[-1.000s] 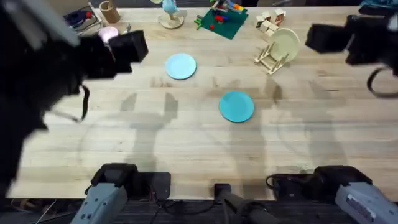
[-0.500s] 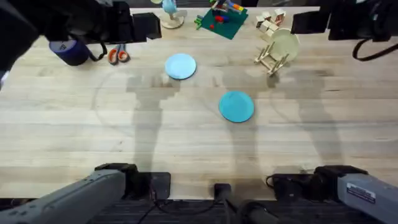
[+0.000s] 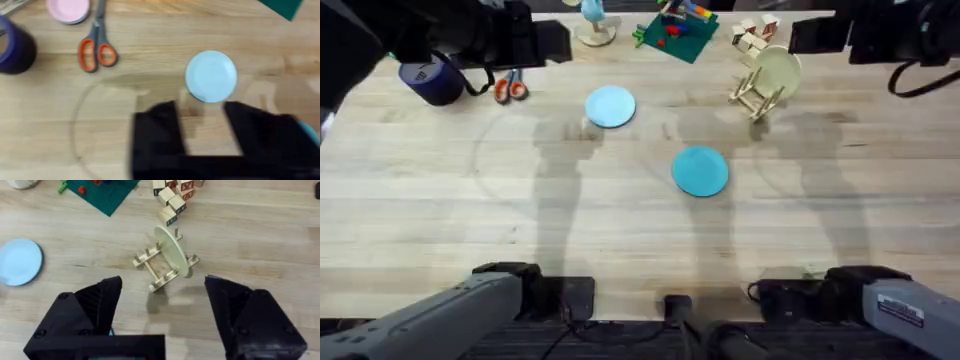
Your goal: Pick up the plates from the table one by one and place each into a slot on the dish rack.
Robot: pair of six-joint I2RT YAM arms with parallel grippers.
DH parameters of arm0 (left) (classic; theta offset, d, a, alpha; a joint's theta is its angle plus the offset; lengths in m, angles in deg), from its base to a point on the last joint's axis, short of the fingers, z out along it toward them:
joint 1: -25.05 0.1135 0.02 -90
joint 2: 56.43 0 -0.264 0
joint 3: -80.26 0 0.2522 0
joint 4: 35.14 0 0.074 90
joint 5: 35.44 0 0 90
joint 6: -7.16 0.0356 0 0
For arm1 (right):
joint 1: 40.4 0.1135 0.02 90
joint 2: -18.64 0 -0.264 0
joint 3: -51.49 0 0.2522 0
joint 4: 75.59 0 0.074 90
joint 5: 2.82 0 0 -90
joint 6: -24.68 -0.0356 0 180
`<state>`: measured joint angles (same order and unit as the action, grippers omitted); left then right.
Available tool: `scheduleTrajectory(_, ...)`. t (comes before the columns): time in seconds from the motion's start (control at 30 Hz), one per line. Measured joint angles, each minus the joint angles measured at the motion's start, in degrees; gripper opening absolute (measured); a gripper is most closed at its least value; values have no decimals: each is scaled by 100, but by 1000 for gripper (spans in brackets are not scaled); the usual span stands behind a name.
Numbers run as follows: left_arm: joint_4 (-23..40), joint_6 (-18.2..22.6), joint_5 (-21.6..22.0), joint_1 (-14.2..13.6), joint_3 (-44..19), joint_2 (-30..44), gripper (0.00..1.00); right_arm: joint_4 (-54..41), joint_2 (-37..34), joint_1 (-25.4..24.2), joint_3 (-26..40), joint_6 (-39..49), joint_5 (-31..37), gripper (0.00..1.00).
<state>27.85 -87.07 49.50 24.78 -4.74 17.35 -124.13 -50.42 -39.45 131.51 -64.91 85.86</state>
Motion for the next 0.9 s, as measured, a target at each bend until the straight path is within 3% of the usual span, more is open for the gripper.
scheduleTrajectory(0.1,-20,233,-515,52,-3,4,165,0,0,0,0,-1,0,996)
scheduleTrajectory(0.13,-23,347,-751,95,-6,14,76,0,0,0,0,-1,0,996)
scheduleTrajectory(0.17,-37,443,-1073,175,-7,35,50,0,0,0,0,-1,0,996)
scheduleTrajectory(0.33,-59,829,-2406,710,-17,348,40,0,0,0,2,-1,0,996)
scheduleTrajectory(0.53,-59,1259,-3625,1241,-17,957,40,0,0,0,2,-1,0,995)
scheduleTrajectory(0.7,-81,1621,-4184,1294,-17,1549,40,0,0,0,2,-1,0,996)
scheduleTrajectory(0.9,-205,1899,-4408,1290,-17,2366,40,0,0,0,2,-1,0,995)
